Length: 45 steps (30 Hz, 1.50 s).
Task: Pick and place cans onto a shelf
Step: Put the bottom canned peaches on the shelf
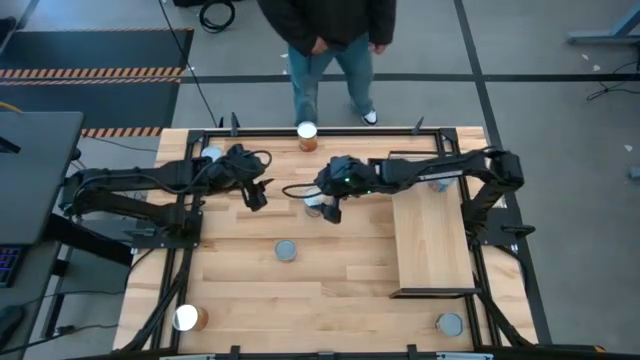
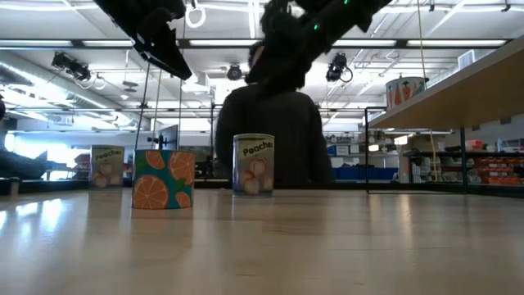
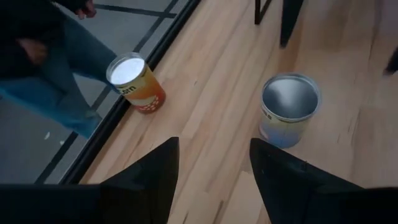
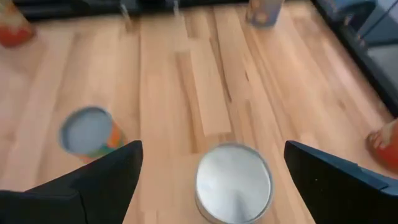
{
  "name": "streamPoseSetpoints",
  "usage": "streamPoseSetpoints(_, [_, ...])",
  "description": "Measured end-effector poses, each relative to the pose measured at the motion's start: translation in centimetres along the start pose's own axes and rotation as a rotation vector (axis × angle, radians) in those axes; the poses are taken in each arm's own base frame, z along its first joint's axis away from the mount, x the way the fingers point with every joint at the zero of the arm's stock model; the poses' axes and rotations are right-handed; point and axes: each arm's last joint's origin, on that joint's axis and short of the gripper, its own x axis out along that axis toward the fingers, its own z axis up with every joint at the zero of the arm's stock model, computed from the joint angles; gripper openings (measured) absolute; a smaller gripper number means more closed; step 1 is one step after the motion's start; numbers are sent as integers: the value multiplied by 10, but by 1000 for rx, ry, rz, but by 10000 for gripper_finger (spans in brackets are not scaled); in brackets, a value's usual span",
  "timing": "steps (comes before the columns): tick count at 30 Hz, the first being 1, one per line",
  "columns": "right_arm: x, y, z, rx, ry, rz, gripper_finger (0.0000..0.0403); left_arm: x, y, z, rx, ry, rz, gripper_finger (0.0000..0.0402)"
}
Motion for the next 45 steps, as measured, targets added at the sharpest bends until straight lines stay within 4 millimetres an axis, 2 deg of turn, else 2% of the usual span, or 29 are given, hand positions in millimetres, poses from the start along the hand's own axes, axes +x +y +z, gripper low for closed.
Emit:
streamPoseSetpoints(4, [23, -5, -10, 21, 37, -30, 400, 0, 0, 0, -7, 1, -3, 203])
streamPoseSetpoints(8, [36, -12, -18, 50, 67, -113, 400, 0, 0, 0, -49, 1, -3, 202])
streamPoseSetpoints(31, [66, -14, -39, 85, 141, -29, 396, 1, -1, 1, -84, -11, -2, 189])
streamPoseSetpoints(35, [67, -14, -40, 84, 147, -28, 378, 1, -1, 3, -137, -28, -4, 189])
streamPoseSetpoints(40, [66, -16, -38, 93, 138, -38, 331, 0, -1, 5, -169, -51, -7, 189])
streamPoseSetpoints(42, [62, -18, -36, 97, 130, -32, 315, 0, -1, 6, -194, -62, -9, 189])
streamPoseSetpoints(45, [48, -19, -25, 90, 86, 11, 315, -1, -2, 8, -265, -76, -52, 189])
